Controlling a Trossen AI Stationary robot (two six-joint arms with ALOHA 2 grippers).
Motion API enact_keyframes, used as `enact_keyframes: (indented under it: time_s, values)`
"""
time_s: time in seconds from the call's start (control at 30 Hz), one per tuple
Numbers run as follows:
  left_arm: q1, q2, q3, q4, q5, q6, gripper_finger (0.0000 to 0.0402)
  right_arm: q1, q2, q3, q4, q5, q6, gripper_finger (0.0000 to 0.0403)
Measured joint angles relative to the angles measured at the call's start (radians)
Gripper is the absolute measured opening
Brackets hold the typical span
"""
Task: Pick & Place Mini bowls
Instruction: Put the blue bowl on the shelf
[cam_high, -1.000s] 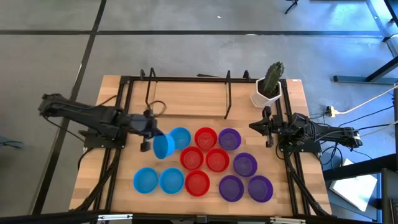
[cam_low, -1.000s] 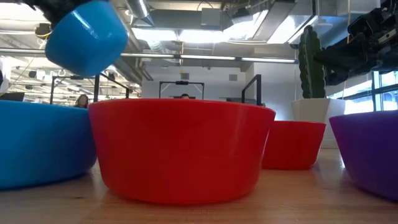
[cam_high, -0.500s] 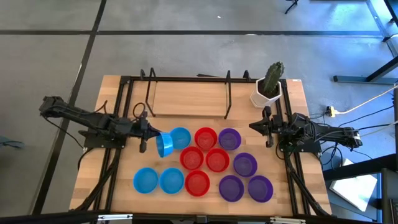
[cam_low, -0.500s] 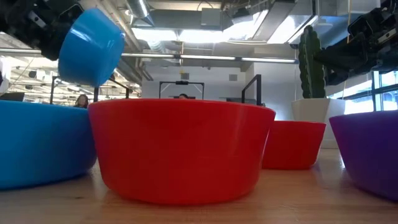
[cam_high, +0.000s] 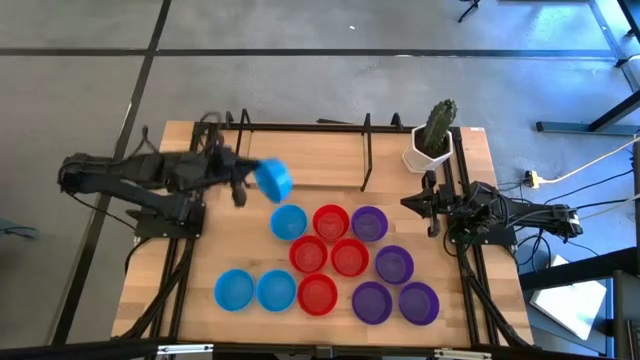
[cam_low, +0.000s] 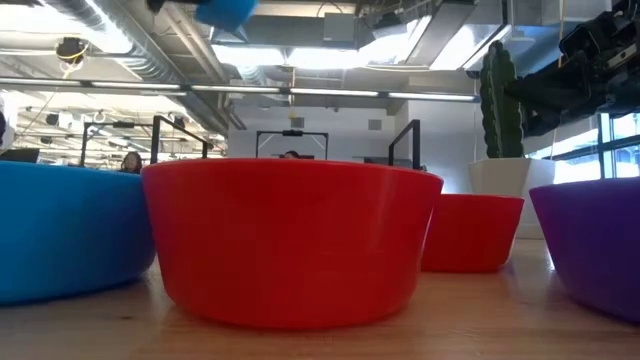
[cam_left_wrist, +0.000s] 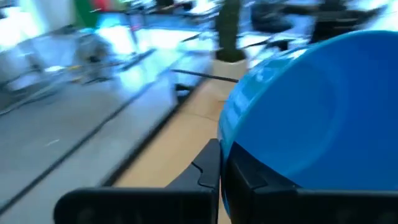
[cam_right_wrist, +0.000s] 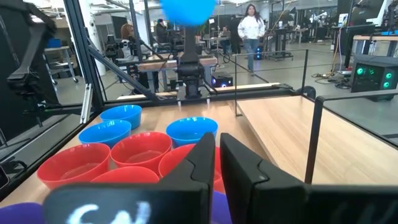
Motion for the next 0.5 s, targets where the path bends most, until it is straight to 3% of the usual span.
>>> enact_keyframes:
  time_s: [0.13, 0.23, 0.5]
  values:
    - [0.176, 0.197, 0.252, -0.262, -0.002, 0.017, 0.0003, 0.000, 0.000, 0.000, 0.000, 0.000, 0.000, 0.0028]
    - [0.330, 0.342, 0.393, -0.392, 0.074, 0.036, 0.0003, 0.000, 0.000, 0.000, 0.000, 0.000, 0.000, 0.0028]
    - [0.645, 0.666, 0.549, -0.452, 0.352, 0.140, 0.0003, 0.000, 0.000, 0.000, 0.000, 0.000, 0.000, 0.0028]
